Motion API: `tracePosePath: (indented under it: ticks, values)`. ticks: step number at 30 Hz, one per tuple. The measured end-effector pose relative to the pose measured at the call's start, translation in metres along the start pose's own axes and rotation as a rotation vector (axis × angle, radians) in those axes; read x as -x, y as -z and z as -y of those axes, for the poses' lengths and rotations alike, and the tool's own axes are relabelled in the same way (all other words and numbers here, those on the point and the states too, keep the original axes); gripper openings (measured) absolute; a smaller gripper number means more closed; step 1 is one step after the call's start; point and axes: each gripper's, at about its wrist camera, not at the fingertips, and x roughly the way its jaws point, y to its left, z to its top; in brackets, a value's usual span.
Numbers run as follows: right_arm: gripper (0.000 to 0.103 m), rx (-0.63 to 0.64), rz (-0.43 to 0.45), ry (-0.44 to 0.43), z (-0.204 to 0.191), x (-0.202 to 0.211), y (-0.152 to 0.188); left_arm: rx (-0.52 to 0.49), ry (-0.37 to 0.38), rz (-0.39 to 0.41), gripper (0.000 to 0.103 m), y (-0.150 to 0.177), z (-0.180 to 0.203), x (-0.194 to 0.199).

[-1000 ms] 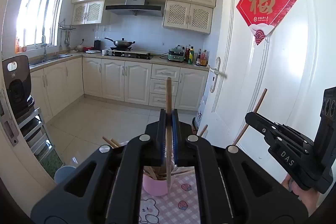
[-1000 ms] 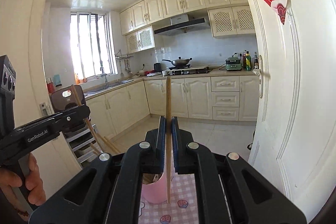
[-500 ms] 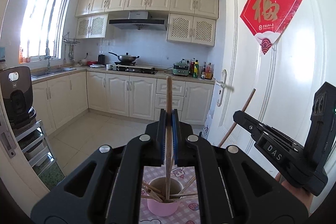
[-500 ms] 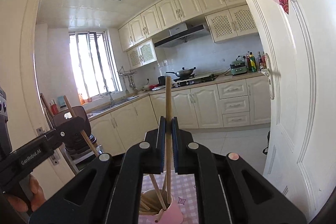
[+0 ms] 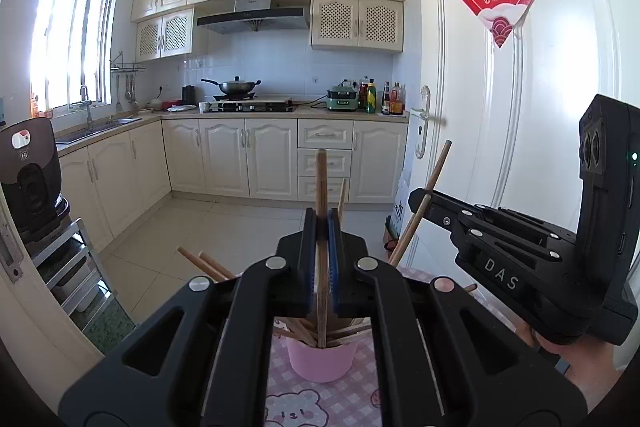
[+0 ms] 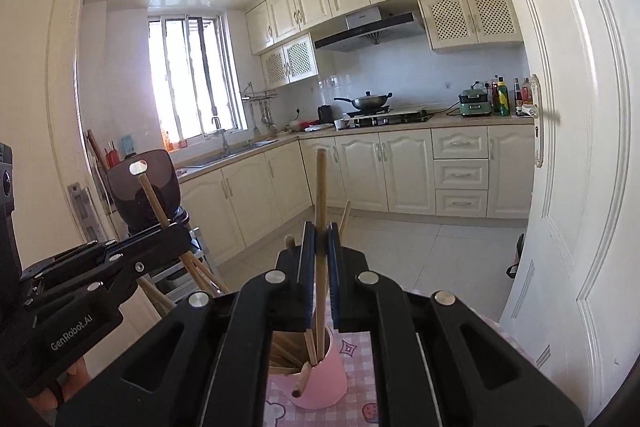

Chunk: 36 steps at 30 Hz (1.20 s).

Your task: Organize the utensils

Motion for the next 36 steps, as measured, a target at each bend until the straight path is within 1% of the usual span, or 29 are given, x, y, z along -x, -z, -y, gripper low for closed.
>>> tracePosePath:
  ticks: [3, 11, 16, 20, 22, 25, 27, 28, 29, 31, 34, 36]
  values:
    - [0.005, 0.009, -0.024, 0.005, -0.001, -0.002, 0.005, 0.005, 0.004, -0.026, 0.006, 0.008, -0.002, -0.003]
    - [0.006, 0.021, -0.046, 0.006, -0.008, 0.003, 0.012, 0.018, -0.013, -0.02, 0.007, 0.011, -0.006, 0.007]
    - [0.007, 0.024, -0.049, 0.01, -0.01, 0.009, 0.011, 0.029, -0.017, -0.031, 0.007, 0.012, -0.007, 0.014]
    - [0.016, 0.02, -0.037, 0.01, -0.012, 0.019, 0.007, 0.047, -0.013, -0.032, 0.007, 0.013, -0.01, 0.024]
    - [0.019, 0.023, -0.03, 0.011, -0.015, 0.025, 0.005, 0.047, -0.02, -0.028, 0.007, 0.014, -0.011, 0.03]
    - [0.025, 0.035, -0.016, 0.013, -0.02, 0.036, 0.003, 0.059, -0.023, -0.017, 0.007, 0.015, -0.014, 0.039]
    - [0.03, 0.053, 0.001, 0.023, -0.025, 0.045, 0.002, 0.056, -0.029, -0.009, 0.015, 0.016, -0.014, 0.046]
    - [0.032, 0.061, 0.01, 0.029, -0.028, 0.05, 0.002, 0.052, -0.04, -0.002, 0.033, 0.017, -0.014, 0.05]
    - [0.034, 0.066, 0.017, 0.033, -0.029, 0.054, 0.002, 0.05, -0.056, 0.012, 0.059, 0.016, -0.013, 0.055]
    - [0.035, 0.078, 0.034, 0.041, -0.034, 0.063, 0.002, 0.033, -0.083, 0.059, 0.06, 0.017, -0.012, 0.069]
    - [0.037, 0.094, 0.059, 0.054, -0.04, 0.078, 0.004, 0.011, -0.105, 0.081, 0.061, 0.016, -0.01, 0.085]
    - [0.039, 0.107, 0.076, 0.064, -0.046, 0.088, 0.005, 0.007, -0.124, 0.103, 0.067, 0.016, -0.01, 0.095]
